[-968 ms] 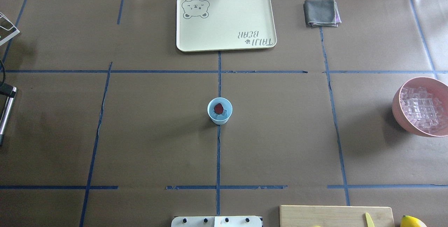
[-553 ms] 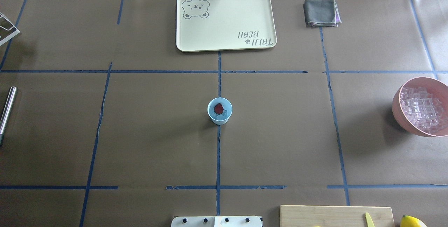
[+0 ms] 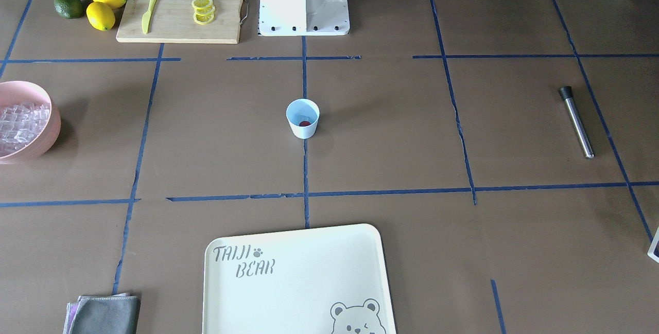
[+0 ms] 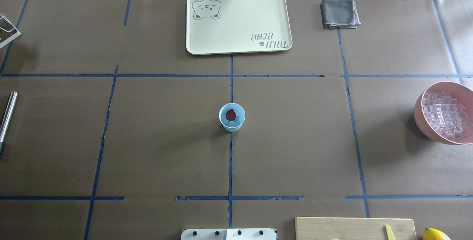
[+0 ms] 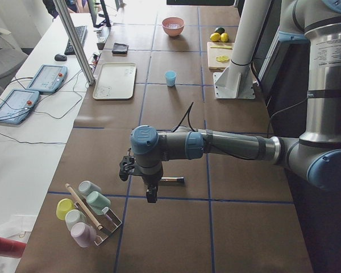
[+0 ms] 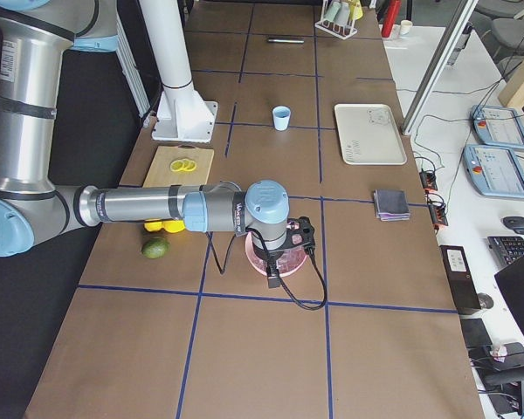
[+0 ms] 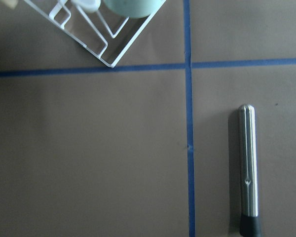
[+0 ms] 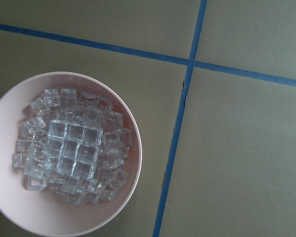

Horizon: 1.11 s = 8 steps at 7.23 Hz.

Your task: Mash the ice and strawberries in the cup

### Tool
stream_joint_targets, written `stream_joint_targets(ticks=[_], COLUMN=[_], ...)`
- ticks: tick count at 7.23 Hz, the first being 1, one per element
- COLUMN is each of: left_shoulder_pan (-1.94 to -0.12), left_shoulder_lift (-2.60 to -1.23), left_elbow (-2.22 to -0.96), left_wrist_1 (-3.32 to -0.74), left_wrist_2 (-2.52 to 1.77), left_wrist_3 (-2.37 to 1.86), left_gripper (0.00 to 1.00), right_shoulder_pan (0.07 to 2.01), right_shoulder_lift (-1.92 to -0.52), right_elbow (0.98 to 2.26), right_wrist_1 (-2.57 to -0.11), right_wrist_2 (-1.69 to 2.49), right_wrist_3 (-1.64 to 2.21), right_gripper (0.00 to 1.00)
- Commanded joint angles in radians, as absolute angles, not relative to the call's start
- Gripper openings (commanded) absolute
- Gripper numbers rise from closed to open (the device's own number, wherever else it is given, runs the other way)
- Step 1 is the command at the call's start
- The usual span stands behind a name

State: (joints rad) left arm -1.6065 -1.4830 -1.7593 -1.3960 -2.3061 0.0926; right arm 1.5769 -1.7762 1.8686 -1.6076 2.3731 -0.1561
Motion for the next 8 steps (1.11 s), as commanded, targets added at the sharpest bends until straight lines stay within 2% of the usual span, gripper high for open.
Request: stream_joint_targets(ticks=[1,3,8], left_shoulder_pan=[-1.609,-1.609,-1.608], left_shoulder_lift=[-1.46,-1.456,-1.459], left_elbow=[-1.75,-1.721,-1.692], left_wrist_1=[-1.446,-1.537,-1.537], left_wrist_2=[-2.313,-2.319,-2.318], left_wrist_3=[0.097,0.095,0.1], left_gripper=[1.0,1.0,1.0], right_shoulder_pan=[1.577,1.577,1.577], right_shoulder_lift=[-1.775,-1.775,-1.776], right_elbow=[1.868,1.867,1.87], right_wrist_1=[-1.608,-1.608,-1.608], right_wrist_2=[2.372,2.372,2.37], right_wrist_3=[-0.152,-0.144,-0.124], right_gripper=[1.0,1.0,1.0])
